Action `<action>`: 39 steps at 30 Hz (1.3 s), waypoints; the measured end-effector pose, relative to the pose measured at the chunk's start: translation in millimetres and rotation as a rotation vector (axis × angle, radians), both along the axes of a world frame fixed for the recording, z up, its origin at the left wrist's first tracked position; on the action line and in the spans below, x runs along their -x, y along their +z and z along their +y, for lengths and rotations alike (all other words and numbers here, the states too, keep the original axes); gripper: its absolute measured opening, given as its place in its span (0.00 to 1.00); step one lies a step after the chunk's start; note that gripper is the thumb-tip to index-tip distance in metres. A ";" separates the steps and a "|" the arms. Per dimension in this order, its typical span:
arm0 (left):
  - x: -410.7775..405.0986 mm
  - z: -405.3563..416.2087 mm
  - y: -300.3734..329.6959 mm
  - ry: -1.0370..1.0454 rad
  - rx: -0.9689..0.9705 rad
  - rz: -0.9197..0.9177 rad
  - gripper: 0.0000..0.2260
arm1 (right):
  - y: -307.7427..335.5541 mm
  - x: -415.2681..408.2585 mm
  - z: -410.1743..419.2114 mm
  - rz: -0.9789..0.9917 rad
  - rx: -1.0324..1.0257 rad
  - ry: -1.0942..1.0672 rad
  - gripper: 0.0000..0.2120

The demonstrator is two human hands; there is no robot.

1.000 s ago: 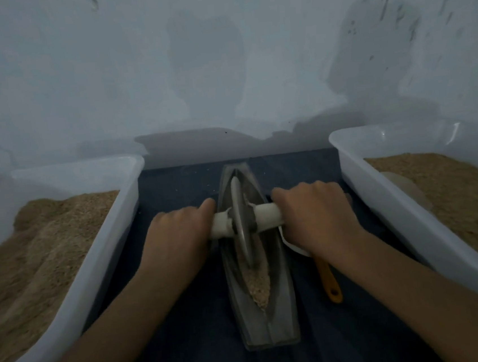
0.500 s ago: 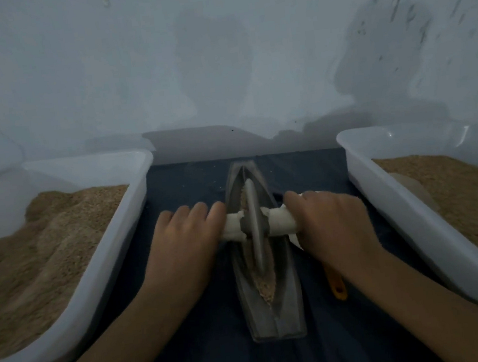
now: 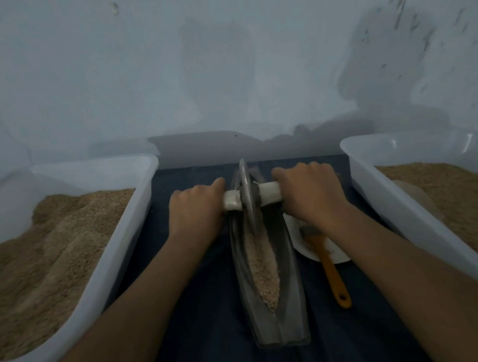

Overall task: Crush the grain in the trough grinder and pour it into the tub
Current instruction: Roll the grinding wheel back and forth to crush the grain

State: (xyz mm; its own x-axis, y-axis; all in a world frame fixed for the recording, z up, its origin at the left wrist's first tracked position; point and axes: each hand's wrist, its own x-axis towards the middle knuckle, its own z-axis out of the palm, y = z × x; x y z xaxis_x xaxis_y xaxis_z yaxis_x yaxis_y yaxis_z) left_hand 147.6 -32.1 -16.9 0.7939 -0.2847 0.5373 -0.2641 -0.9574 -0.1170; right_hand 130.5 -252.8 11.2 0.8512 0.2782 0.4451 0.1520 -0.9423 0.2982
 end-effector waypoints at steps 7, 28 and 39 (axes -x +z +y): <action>58.6 10.8 -0.9 -0.159 -0.027 -0.133 0.13 | -26.2 57.8 -7.1 -0.082 -0.114 -0.023 0.16; 3.3 -0.9 4.9 -0.039 0.009 -0.002 0.11 | -5.8 4.5 -1.3 0.037 -0.080 -0.069 0.14; 77.4 18.1 -0.8 -0.234 -0.056 -0.073 0.22 | -21.9 92.0 -11.6 -0.006 -0.090 0.005 0.17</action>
